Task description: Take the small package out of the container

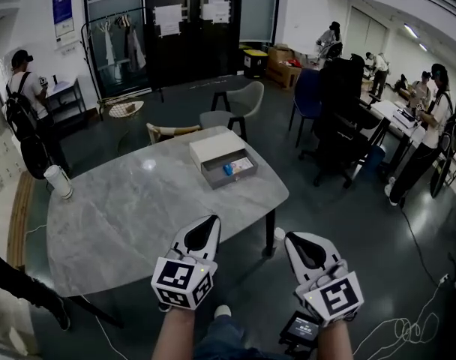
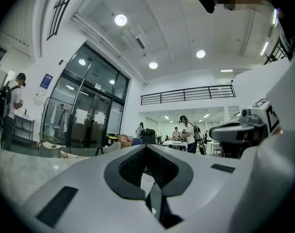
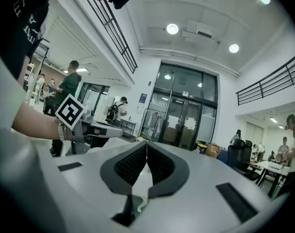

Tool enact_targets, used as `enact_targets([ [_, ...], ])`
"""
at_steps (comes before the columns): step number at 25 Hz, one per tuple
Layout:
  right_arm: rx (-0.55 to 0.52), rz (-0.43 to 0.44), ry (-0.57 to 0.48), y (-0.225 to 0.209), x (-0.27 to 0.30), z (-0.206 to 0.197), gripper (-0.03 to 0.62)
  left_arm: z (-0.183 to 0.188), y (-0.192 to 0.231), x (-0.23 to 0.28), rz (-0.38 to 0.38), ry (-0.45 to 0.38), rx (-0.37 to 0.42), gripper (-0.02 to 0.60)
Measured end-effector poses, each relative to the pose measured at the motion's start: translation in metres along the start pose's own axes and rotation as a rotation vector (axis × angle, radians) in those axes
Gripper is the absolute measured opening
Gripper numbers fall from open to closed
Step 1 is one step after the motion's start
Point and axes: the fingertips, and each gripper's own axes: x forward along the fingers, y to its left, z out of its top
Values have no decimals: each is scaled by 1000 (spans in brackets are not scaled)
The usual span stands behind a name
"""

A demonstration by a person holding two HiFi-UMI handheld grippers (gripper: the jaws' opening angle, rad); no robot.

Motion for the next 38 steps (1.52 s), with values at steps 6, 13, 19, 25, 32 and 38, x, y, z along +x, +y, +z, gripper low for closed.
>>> enact_targets([
  [6,-8,17,28,-39,73,-6,25,6,49,61,-10,15,9,11],
  [13,8,14,53,-63,133,-11,25,5,89,102,-5,33,25,11],
  [19,26,38,56,-76,162,-27,25,-8,111,119,18,67,16,11],
  [25,72,64,65,-116,202,-52,25,-15,133,149,81,92,34,11],
  [32,21,151,56,-169,272,-62,25,-28,159,217,155,126,-10,11],
  [38,78,192,75,-230,319,-93,25,-47,183,272,245,184,-51,11],
])
